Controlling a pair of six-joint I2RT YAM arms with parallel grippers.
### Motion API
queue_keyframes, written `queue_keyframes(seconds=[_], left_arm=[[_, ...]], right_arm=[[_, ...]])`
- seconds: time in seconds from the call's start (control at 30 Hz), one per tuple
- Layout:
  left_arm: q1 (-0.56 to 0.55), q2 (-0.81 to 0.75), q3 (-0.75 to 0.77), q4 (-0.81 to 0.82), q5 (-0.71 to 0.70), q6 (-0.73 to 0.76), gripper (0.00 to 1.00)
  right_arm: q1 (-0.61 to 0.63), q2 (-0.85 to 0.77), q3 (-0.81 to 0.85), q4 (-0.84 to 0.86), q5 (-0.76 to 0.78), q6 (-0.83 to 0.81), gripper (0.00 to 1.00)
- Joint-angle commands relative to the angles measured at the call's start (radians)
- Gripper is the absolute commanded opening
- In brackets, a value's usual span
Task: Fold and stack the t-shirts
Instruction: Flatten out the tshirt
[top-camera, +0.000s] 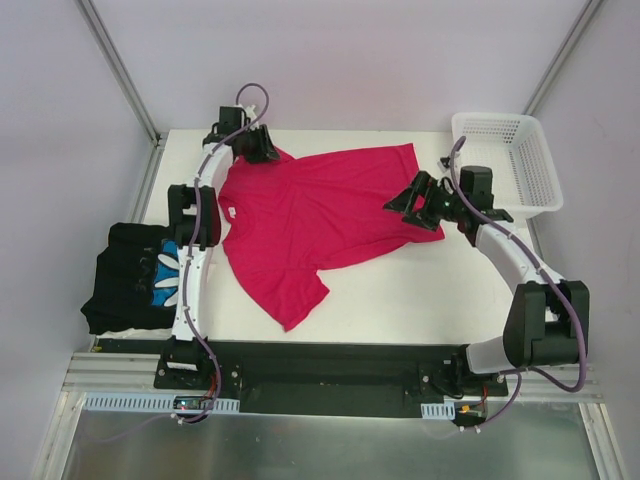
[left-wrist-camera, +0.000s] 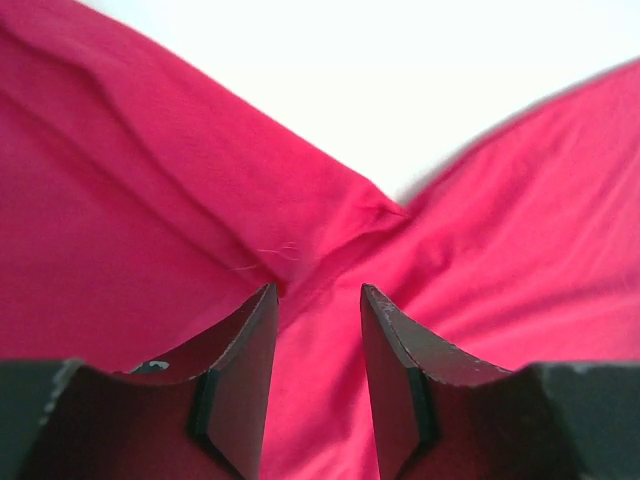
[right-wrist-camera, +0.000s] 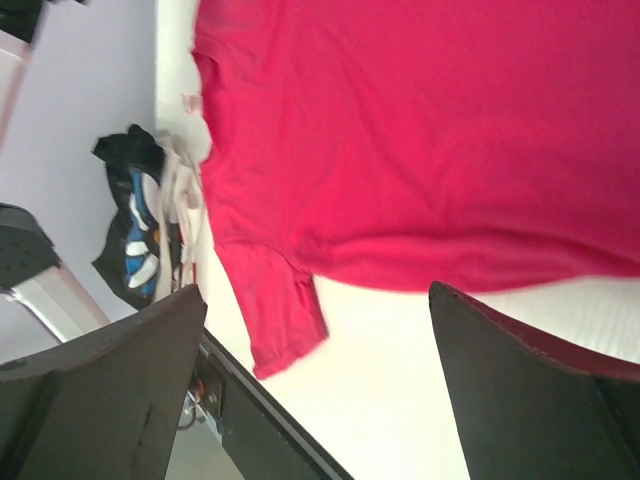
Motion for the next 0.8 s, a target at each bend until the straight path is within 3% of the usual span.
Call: queue_keyframes(seconds=[0.0, 0.17, 0.3, 0.57, 0.77], left_arm=[[0.029, -0.041, 0.021, 0.005, -0.007, -0.015, 0.38], [0.014, -0.193, -0.126, 0.01, 0.065, -0.012, 0.38], [-0.063, -0.444, -0.391, 0.015, 0.027, 0.025, 0.44], [-0.261, -0.854, -0.874, 0.045, -0.107, 0.002, 0.66], [-0.356, -1.145, -1.216, 0.044, -0.154, -0.038, 0.74]], right_arm=[[-0.005, -0.068, -0.048, -0.104, 0.046, -0.076, 0.96], [-0.009, -0.11, -0.105, -0.178, 0.193, -0.133, 0.96], [-0.037, -0.087, -0.179, -0.123, 0.318, -0.116, 0.96], [-0.04, 0.011, -0.168, -0.038, 0.499, -0.053, 0.96], [-0.045, -0.012, -0.18, -0.049, 0.599, -0.025, 0.96]])
